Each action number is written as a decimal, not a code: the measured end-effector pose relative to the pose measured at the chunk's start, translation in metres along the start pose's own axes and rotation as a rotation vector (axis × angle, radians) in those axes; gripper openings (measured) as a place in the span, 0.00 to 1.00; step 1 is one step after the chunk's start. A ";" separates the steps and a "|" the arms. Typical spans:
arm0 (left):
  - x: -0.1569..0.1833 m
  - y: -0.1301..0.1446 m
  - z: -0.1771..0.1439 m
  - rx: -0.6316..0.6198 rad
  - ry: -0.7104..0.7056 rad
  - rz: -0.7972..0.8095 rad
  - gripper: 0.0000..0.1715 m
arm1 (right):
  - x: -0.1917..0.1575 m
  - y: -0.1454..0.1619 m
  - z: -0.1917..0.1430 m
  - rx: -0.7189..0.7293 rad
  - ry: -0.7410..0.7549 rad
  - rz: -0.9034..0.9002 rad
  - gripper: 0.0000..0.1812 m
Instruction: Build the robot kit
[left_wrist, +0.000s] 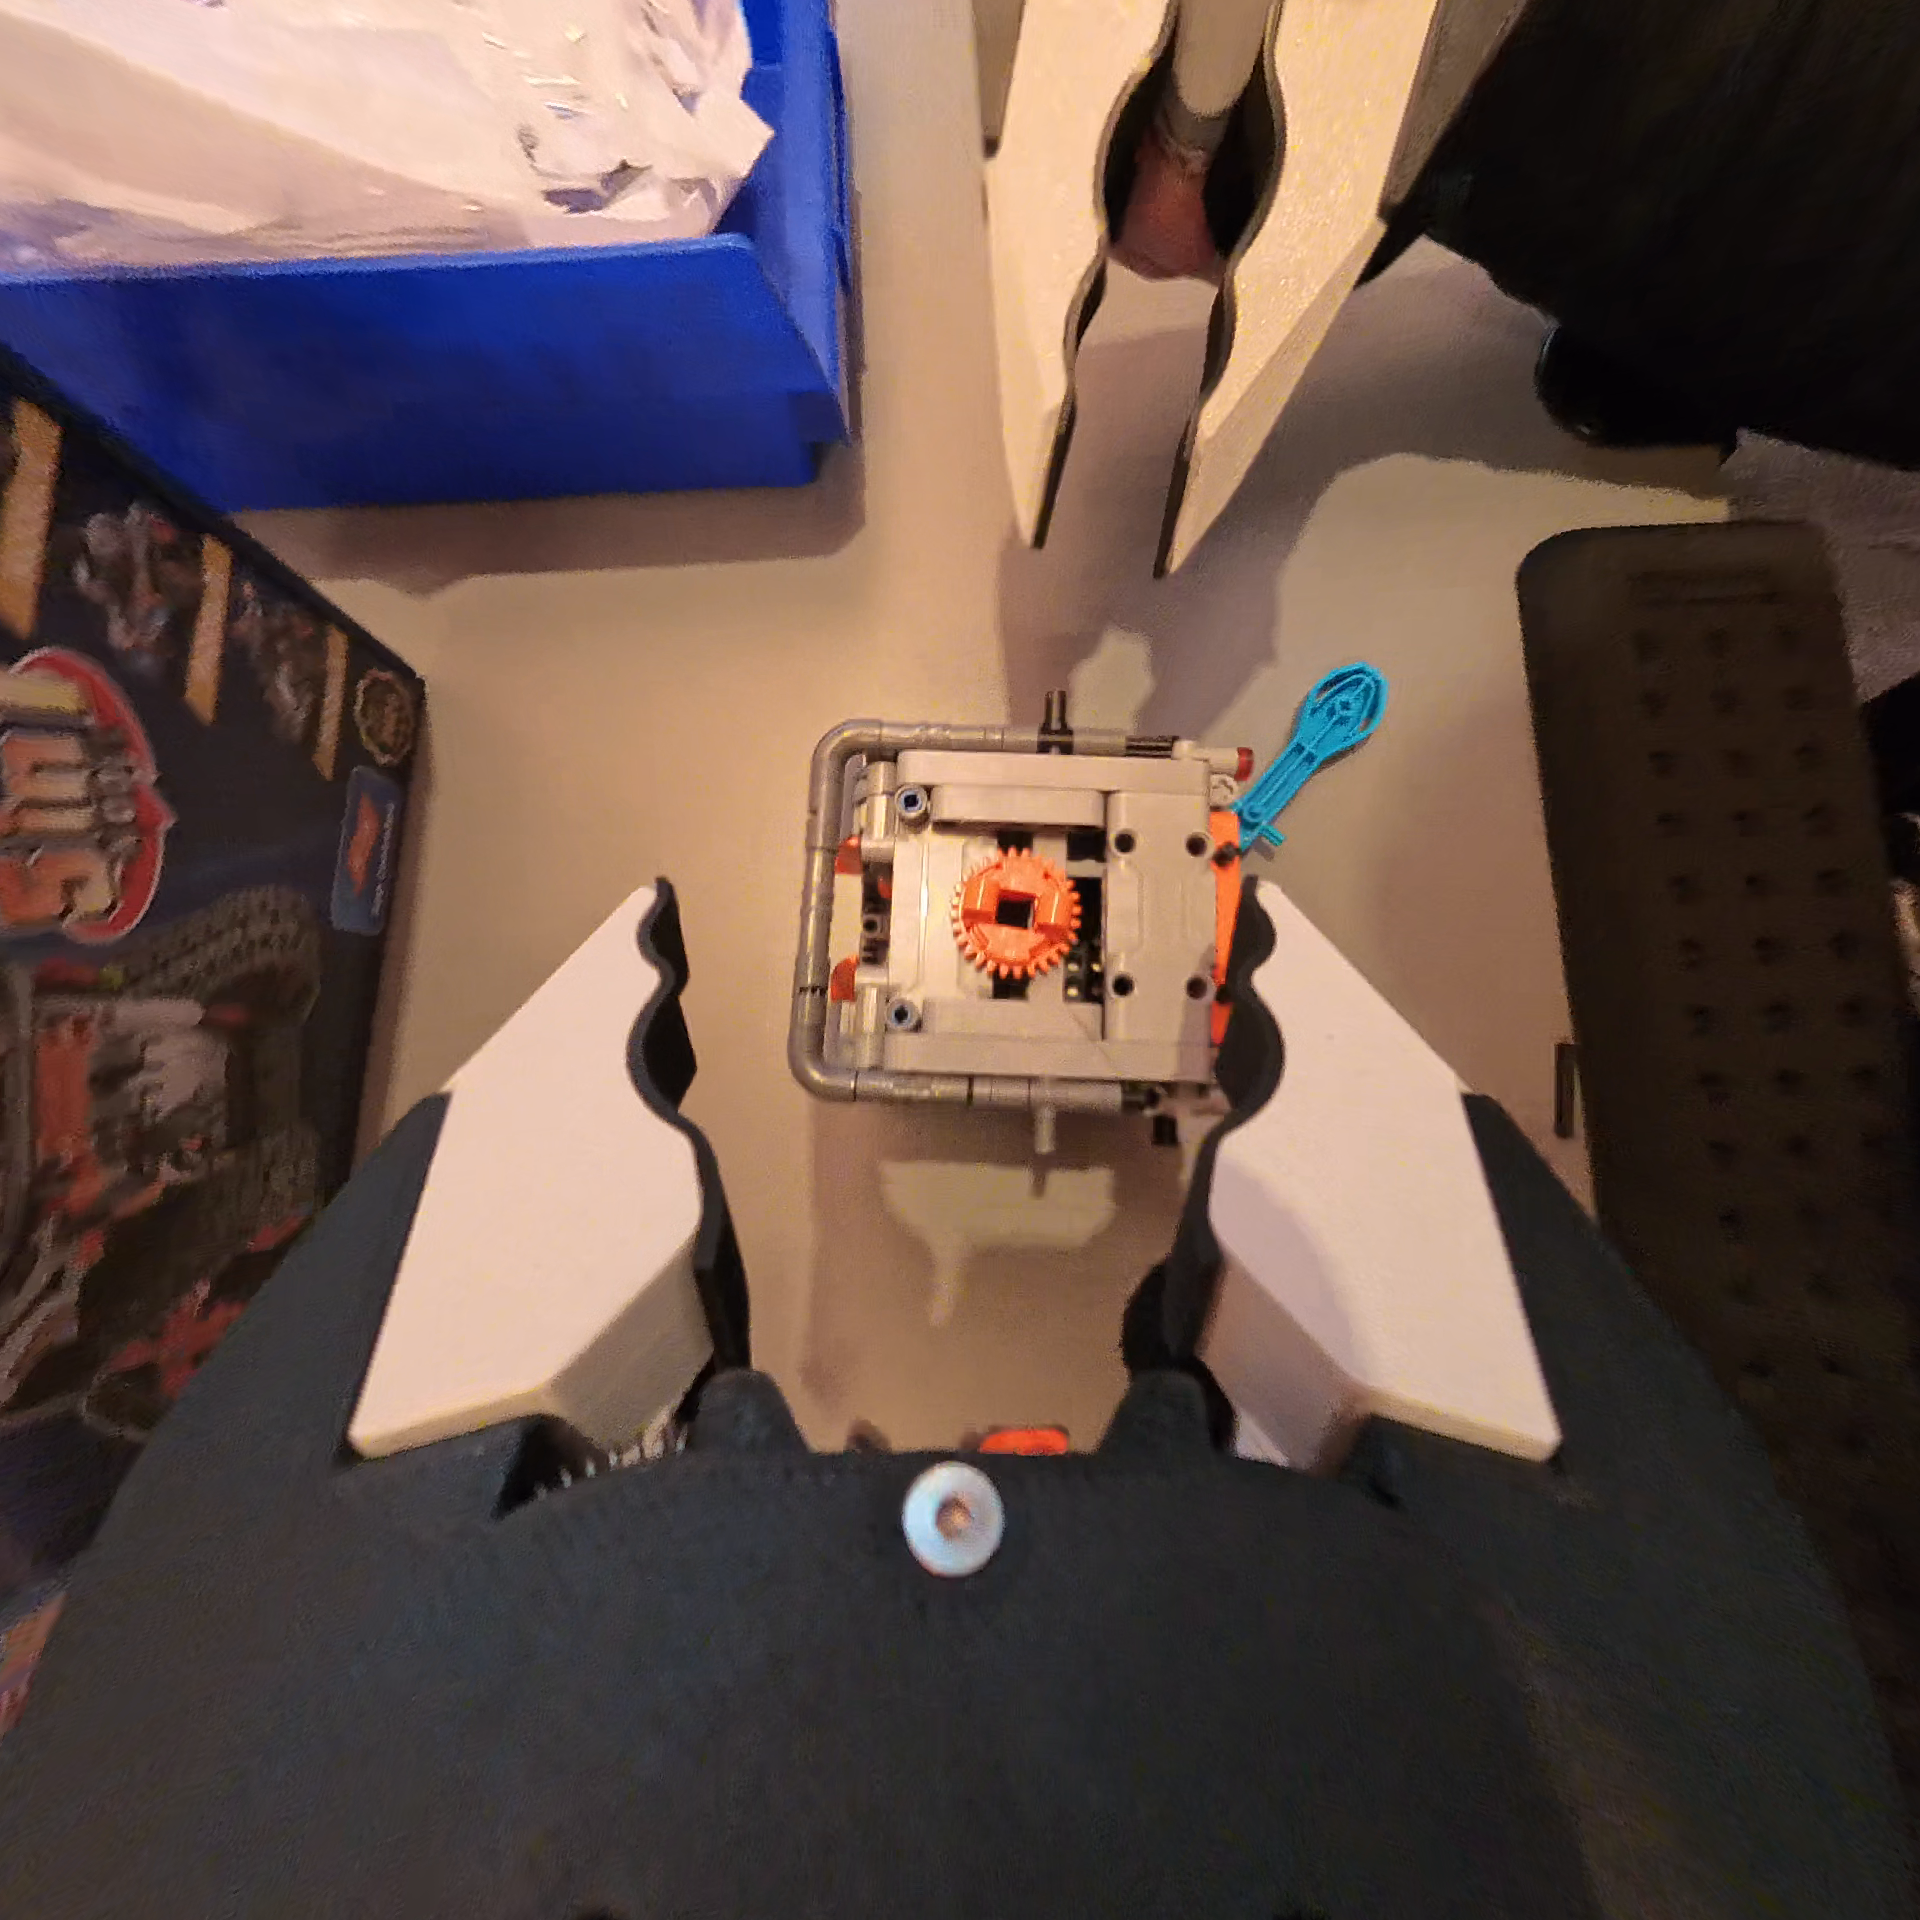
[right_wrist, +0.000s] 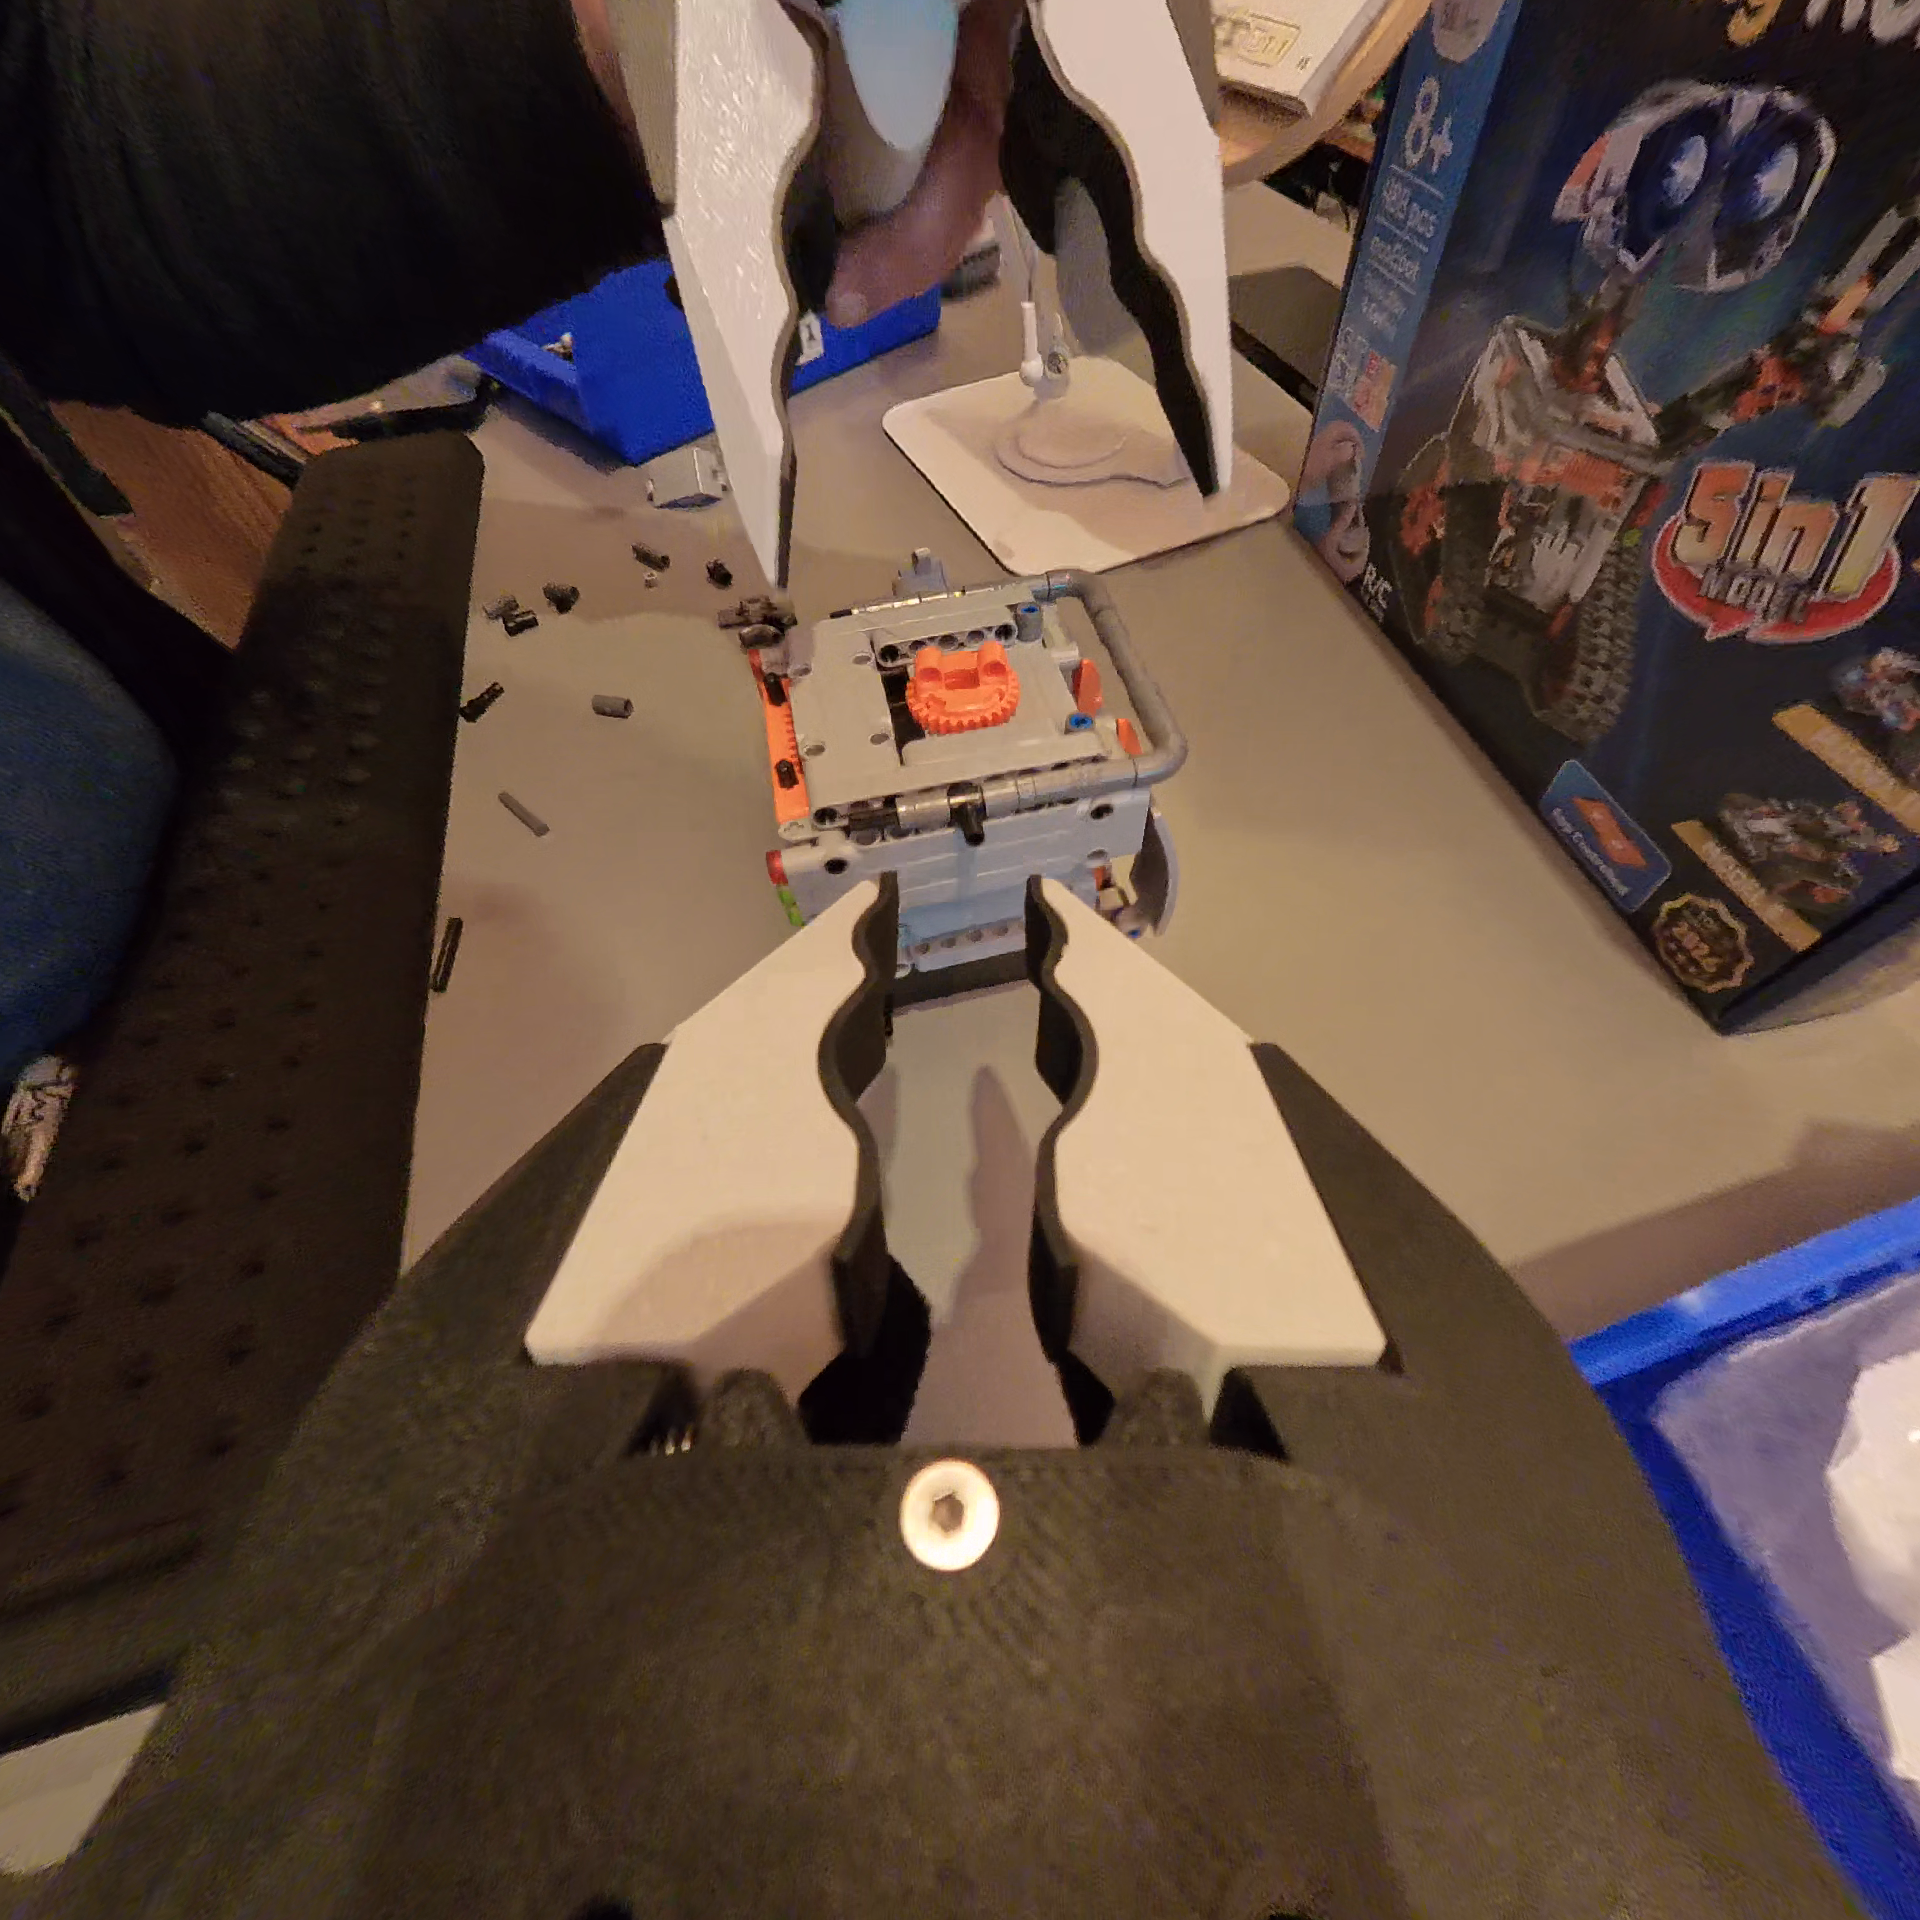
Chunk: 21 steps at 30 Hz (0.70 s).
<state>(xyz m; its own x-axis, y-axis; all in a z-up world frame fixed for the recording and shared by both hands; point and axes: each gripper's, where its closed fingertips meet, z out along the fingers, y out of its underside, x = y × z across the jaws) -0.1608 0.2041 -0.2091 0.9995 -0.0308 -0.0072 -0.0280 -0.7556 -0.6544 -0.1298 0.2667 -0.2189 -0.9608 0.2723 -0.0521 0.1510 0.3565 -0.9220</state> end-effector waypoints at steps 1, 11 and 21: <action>-0.001 0.006 -0.005 -0.007 -0.011 -0.016 0.59 | -0.001 0.003 0.001 -0.008 0.003 0.024 0.13; 0.017 0.058 -0.008 0.012 -0.032 -0.148 0.67 | -0.018 0.011 0.031 -0.052 0.032 0.060 0.27; 0.026 0.058 0.003 0.052 -0.053 -0.143 0.63 | -0.019 0.010 0.034 -0.062 0.067 0.071 0.24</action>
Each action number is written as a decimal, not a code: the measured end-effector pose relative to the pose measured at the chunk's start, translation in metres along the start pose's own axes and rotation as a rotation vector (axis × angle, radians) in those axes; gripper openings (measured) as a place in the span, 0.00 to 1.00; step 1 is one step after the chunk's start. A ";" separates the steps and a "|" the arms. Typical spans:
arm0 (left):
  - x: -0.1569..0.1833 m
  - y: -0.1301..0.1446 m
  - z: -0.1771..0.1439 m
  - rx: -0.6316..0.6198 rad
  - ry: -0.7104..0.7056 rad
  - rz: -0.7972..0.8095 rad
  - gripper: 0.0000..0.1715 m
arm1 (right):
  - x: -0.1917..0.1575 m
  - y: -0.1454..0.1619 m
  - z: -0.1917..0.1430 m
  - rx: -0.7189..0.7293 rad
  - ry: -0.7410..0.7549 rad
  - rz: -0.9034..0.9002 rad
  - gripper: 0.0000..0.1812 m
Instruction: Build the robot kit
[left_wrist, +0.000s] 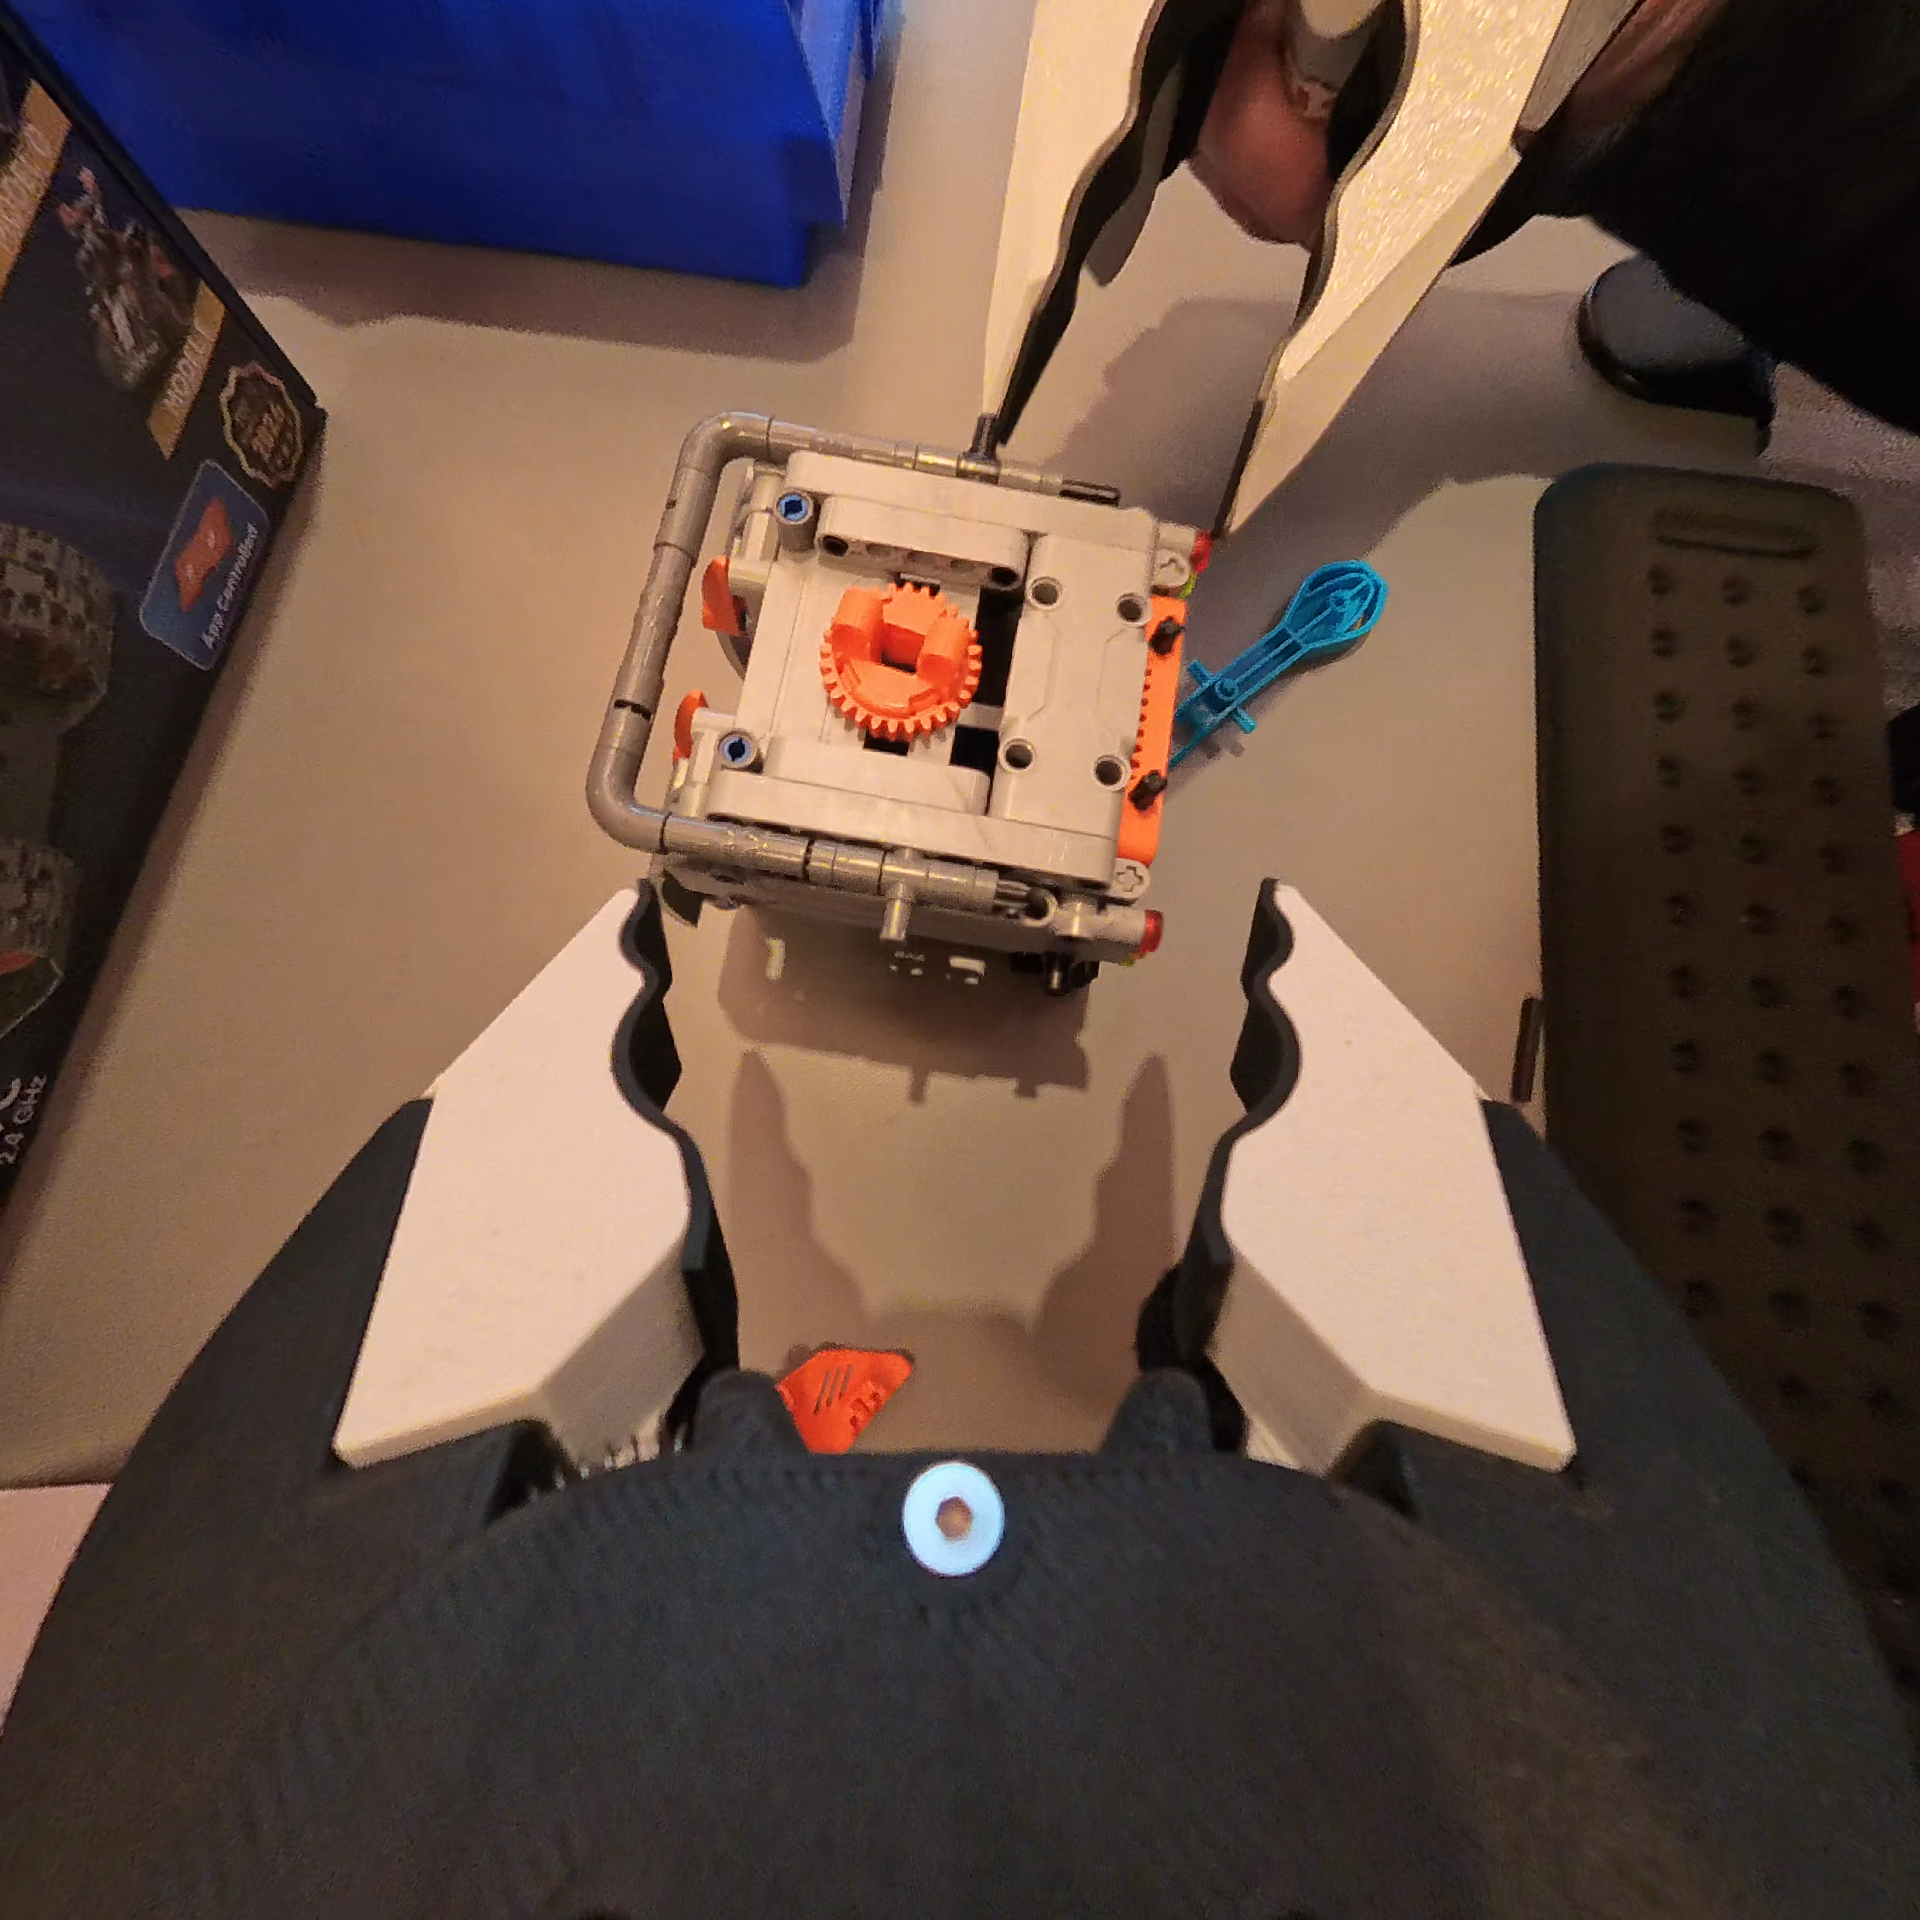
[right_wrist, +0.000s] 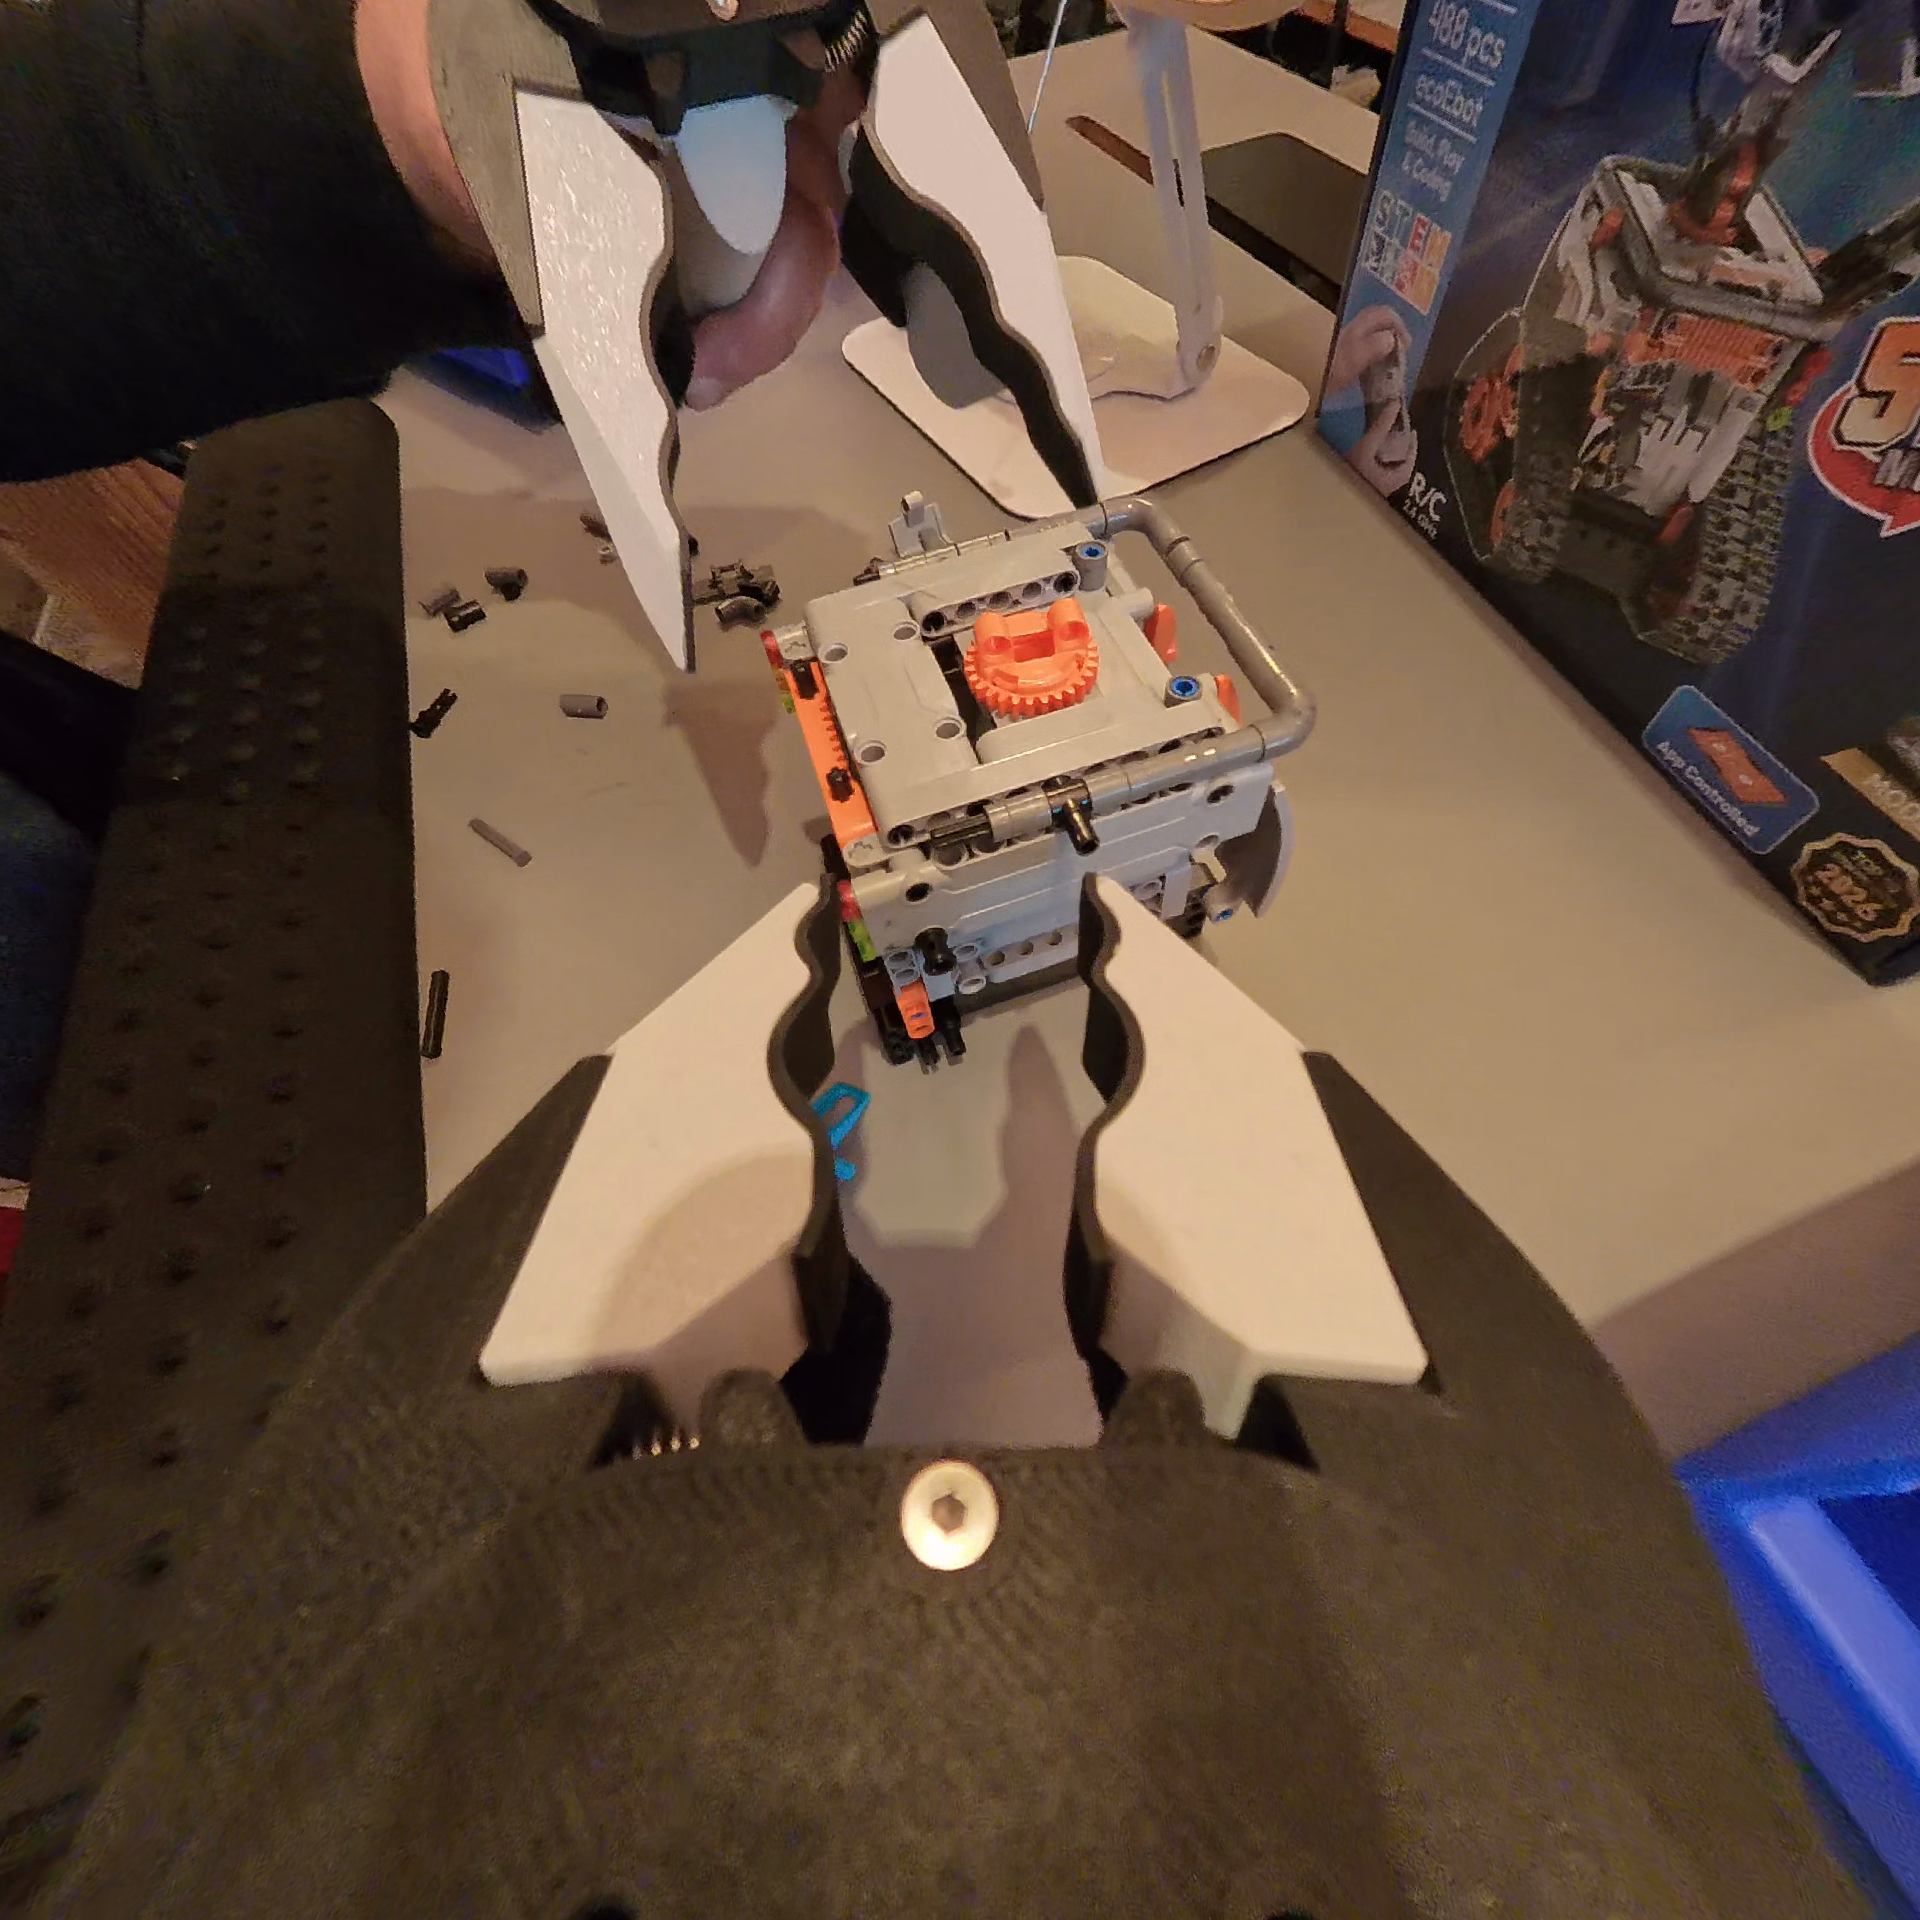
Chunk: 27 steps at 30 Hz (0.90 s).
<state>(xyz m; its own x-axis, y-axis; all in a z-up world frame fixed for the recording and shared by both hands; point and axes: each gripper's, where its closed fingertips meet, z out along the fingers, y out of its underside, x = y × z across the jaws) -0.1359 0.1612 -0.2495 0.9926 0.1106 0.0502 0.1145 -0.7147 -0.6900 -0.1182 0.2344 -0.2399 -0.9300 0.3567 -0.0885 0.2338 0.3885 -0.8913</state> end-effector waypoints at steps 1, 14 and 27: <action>0.000 -0.002 -0.002 0.013 -0.001 -0.004 0.63 | 0.001 0.001 -0.001 -0.008 0.005 0.000 0.24; -0.011 0.004 -0.027 0.068 -0.028 0.000 0.45 | 0.012 -0.014 -0.013 -0.010 0.024 -0.002 0.22; -0.031 0.002 -0.015 0.011 0.039 0.078 0.47 | 0.011 -0.014 -0.007 -0.046 0.000 -0.027 0.13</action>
<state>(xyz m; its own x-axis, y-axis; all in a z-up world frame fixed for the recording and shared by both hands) -0.1654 0.1459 -0.2418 0.9993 0.0282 0.0237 0.0368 -0.7124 -0.7008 -0.1303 0.2385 -0.2255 -0.9363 0.3453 -0.0644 0.2211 0.4370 -0.8719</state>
